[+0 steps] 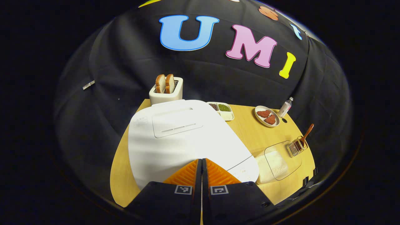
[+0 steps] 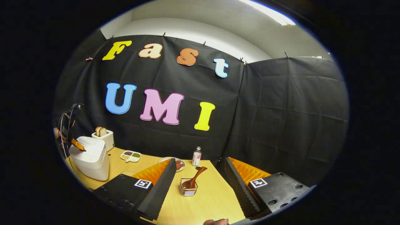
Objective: Close the left gripper, press the button to open the rice cooker; take a wooden spoon from the chopstick holder with the right hand, scoop a spoonful of rice and pour it into the rice cooker, then put the wooden spoon back into the chopstick holder.
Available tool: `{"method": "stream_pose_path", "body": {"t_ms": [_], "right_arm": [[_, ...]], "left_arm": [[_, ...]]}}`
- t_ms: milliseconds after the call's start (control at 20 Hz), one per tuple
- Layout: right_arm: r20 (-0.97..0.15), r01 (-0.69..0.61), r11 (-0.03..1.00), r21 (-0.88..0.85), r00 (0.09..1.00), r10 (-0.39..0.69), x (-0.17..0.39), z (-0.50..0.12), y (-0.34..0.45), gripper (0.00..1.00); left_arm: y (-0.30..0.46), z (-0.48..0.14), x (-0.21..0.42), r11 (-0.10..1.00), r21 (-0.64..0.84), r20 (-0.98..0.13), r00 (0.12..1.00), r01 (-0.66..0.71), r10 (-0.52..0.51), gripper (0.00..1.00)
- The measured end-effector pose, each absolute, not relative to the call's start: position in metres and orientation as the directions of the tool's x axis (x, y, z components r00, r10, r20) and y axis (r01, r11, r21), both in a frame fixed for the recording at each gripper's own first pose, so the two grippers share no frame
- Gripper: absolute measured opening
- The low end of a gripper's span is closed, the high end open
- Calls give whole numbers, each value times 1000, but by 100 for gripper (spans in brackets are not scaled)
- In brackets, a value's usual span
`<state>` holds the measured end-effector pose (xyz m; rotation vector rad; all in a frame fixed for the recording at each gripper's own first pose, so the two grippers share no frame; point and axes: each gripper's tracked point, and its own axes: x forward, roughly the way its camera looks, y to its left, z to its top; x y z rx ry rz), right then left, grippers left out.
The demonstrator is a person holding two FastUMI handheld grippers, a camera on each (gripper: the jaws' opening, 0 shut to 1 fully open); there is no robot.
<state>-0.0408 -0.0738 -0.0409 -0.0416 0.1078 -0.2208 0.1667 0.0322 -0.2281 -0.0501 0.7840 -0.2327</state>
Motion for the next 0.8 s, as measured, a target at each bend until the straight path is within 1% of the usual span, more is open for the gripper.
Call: {"method": "stream_pose_path", "body": {"t_ms": [150, 200, 250, 400, 550, 800], "right_arm": [[-118, 214, 976, -43, 969, -218, -43, -46, -73, 98], [-120, 213, 976, -45, 969, -217, -43, -47, -73, 98], [-121, 212, 976, -46, 969, -216, -44, -48, -72, 98], [-117, 210, 977, -40, 970, -213, -46, -47, -71, 98], [-115, 207, 977, -49, 971, -211, -49, -48, -72, 98], [-122, 204, 978, -38, 971, -207, -52, -48, -73, 98]], "left_arm": [[33, -231, 163, 972, -146, -704, 670, 186, -234, 8], [32, -237, 159, 972, -154, -731, 640, 179, -234, 5], [32, -236, 161, 972, -153, -729, 644, 176, -231, 8], [32, -233, 162, 972, -129, -730, 644, 197, -228, 8], [34, -209, 169, 972, -80, -671, 710, 220, -216, 8], [42, -145, 185, 981, 18, -510, 846, 191, -155, 8]]}}
